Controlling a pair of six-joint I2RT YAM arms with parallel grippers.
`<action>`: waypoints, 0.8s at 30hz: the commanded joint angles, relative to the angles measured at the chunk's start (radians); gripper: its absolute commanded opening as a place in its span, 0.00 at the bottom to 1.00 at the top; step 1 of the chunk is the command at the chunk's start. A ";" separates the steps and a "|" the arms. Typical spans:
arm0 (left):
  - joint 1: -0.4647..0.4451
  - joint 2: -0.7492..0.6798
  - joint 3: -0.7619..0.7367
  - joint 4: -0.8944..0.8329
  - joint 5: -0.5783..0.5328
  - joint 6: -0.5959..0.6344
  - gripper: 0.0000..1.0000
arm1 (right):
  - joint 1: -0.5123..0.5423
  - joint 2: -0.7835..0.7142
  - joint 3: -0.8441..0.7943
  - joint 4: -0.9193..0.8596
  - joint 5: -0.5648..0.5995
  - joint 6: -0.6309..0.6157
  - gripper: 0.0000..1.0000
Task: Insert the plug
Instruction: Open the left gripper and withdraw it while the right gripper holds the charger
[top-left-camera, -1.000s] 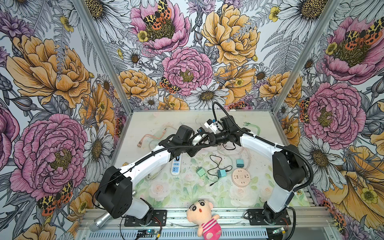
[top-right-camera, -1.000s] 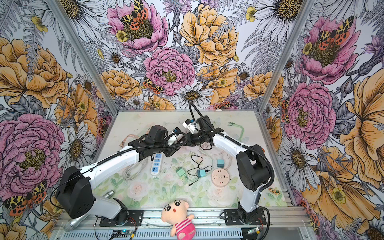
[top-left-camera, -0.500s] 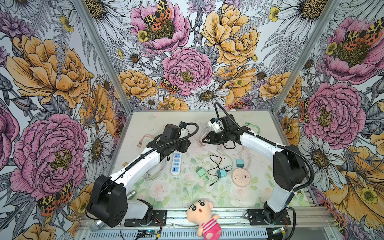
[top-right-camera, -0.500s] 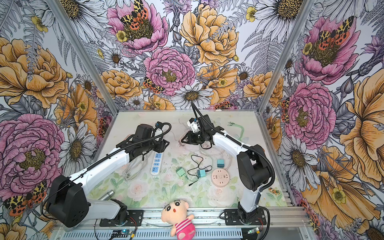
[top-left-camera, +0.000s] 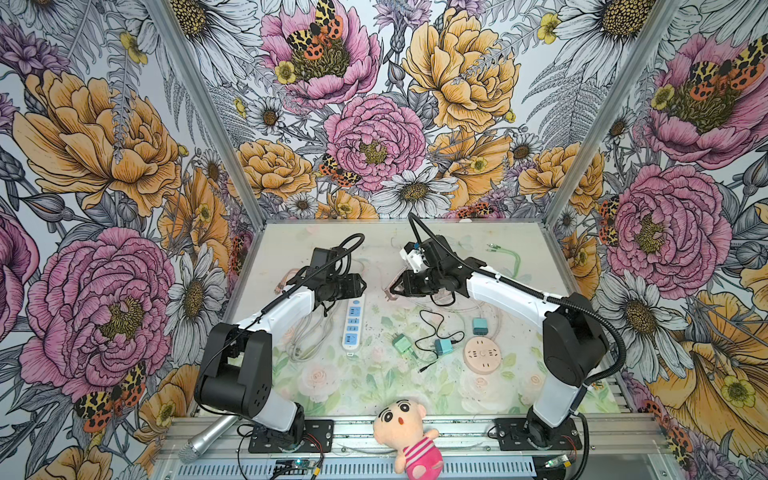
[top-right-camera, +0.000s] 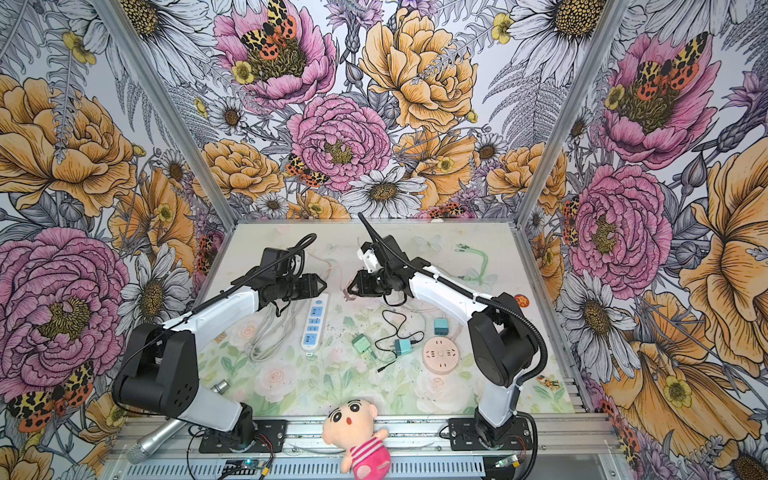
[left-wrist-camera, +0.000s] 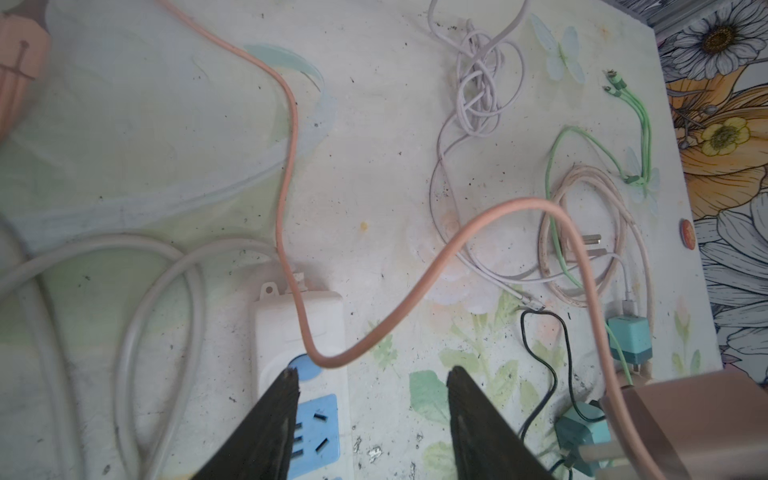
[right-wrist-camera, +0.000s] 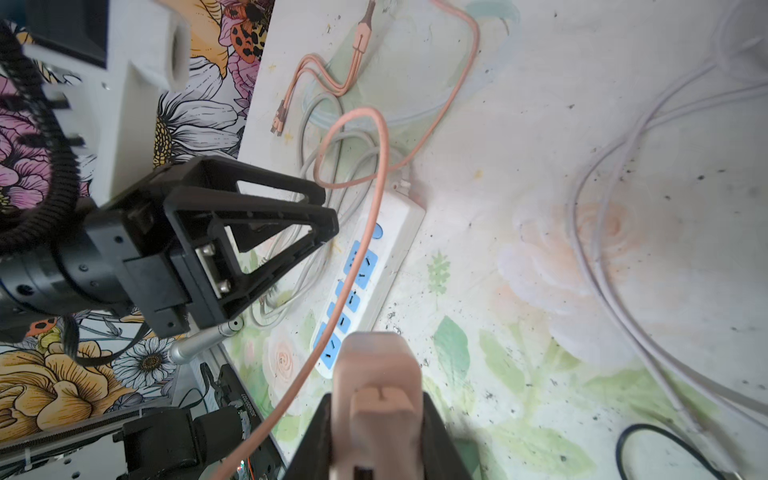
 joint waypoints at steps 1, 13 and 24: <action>-0.002 0.032 0.032 0.023 -0.004 -0.050 0.59 | 0.007 -0.014 0.042 0.003 0.044 0.036 0.00; -0.028 0.156 0.127 0.087 -0.171 0.018 0.52 | 0.063 0.058 0.098 -0.011 0.039 0.081 0.00; 0.034 0.213 0.215 0.028 -0.306 -0.018 0.17 | 0.138 0.115 0.149 -0.024 0.121 0.174 0.00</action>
